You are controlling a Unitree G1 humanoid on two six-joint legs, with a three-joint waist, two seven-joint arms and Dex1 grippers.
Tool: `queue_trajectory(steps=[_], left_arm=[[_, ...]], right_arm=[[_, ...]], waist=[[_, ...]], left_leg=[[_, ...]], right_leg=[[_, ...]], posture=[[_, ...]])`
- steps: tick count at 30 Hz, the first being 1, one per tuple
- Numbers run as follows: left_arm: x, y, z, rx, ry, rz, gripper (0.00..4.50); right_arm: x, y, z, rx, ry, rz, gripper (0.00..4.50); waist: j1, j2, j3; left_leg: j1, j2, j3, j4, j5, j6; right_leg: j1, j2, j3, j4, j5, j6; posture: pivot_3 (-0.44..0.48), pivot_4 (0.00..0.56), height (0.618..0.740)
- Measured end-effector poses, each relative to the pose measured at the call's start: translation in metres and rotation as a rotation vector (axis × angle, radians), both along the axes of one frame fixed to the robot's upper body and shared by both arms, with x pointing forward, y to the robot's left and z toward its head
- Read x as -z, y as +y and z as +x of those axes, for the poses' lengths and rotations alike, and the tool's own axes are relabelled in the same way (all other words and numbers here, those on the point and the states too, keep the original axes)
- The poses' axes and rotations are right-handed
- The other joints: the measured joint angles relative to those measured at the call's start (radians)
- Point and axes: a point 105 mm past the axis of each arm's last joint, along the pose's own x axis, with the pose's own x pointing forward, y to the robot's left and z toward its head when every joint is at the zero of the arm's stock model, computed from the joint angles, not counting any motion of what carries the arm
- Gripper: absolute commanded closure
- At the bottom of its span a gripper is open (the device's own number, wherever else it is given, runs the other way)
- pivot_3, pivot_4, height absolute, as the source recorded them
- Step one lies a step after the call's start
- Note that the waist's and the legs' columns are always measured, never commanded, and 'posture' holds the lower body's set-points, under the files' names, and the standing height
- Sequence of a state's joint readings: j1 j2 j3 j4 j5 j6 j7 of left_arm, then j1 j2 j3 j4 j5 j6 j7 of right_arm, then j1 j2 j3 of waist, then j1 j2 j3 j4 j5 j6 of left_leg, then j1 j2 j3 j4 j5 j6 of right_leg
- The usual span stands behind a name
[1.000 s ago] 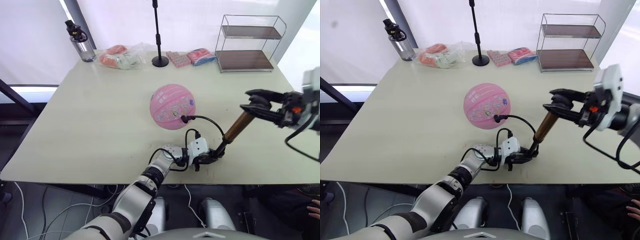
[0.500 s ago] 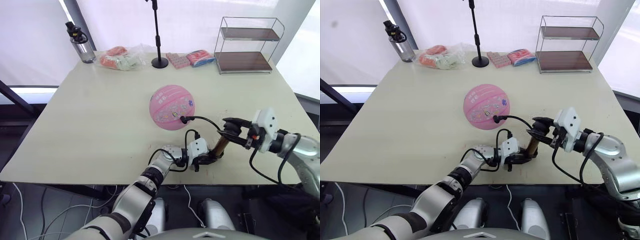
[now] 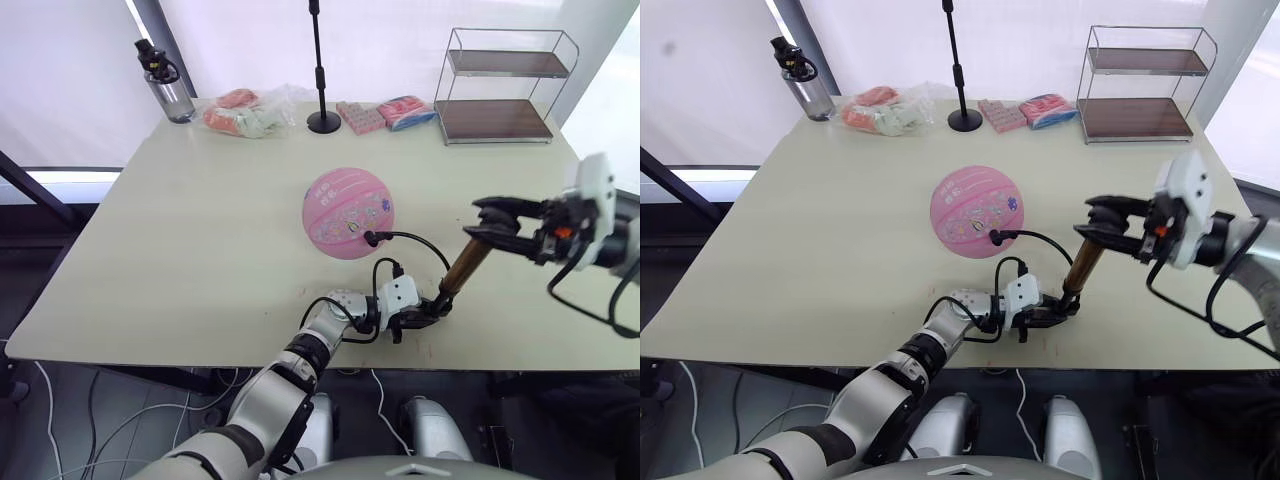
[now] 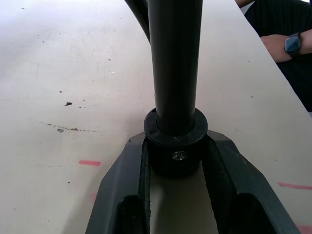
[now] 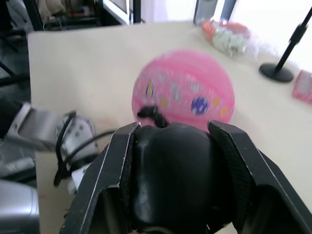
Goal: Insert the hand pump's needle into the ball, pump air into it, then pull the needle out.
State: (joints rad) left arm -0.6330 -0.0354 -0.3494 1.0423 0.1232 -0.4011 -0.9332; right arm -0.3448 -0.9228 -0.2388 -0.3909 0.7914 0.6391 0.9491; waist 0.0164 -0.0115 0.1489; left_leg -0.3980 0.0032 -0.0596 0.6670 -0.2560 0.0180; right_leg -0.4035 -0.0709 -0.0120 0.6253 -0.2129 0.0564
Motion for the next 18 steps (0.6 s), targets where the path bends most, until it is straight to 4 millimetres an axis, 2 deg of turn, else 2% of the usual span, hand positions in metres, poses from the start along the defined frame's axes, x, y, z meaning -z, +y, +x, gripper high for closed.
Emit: queue_trajectory(steps=[6, 13, 16, 18], left_arm=[[0.0, 0.0, 0.0, 0.003, -0.001, -0.001, 3.43], [-0.001, -0.001, 0.0, 0.007, -0.002, 0.0, 3.43], [0.0, 0.0, 0.0, 0.007, -0.002, 0.003, 3.43], [0.001, 0.0, -0.001, 0.008, -0.003, 0.008, 3.43]], right_arm=[[-0.046, -0.001, -0.006, -0.032, -0.036, -0.006, 2.67], [-0.046, -0.004, -0.007, -0.032, 0.001, -0.015, 2.67], [-0.038, -0.002, -0.008, -0.033, -0.004, -0.011, 2.67], [-0.021, 0.0, -0.006, -0.013, -0.012, -0.004, 2.67]], waist=[[0.0, 0.001, 0.001], [0.0, 0.001, 0.001], [0.0, 0.0, 0.0], [0.0, -0.001, 0.0]], left_leg=[[0.0, 0.0, 0.0, 0.0, 0.0, 0.0], [-0.001, 0.0, 0.001, 0.0, 0.0, 0.0], [0.0, 0.0, 0.001, 0.0, 0.0, 0.0], [0.001, 0.0, 0.0, 0.0, 0.0, 0.0]], right_leg=[[0.0, 0.0, 0.0, 0.0, 0.0, 0.0], [-0.001, -0.001, 0.0, 0.0, 0.0, 0.0], [0.0, 0.0, 0.0, 0.0, 0.0, 0.0], [0.0, 0.0, 0.0, 0.0, 0.0, 0.0]], posture=[[0.0, 0.15, 0.731], [0.0, 0.15, 0.731], [0.0, 0.15, 0.731], [0.0, 0.15, 0.731]])
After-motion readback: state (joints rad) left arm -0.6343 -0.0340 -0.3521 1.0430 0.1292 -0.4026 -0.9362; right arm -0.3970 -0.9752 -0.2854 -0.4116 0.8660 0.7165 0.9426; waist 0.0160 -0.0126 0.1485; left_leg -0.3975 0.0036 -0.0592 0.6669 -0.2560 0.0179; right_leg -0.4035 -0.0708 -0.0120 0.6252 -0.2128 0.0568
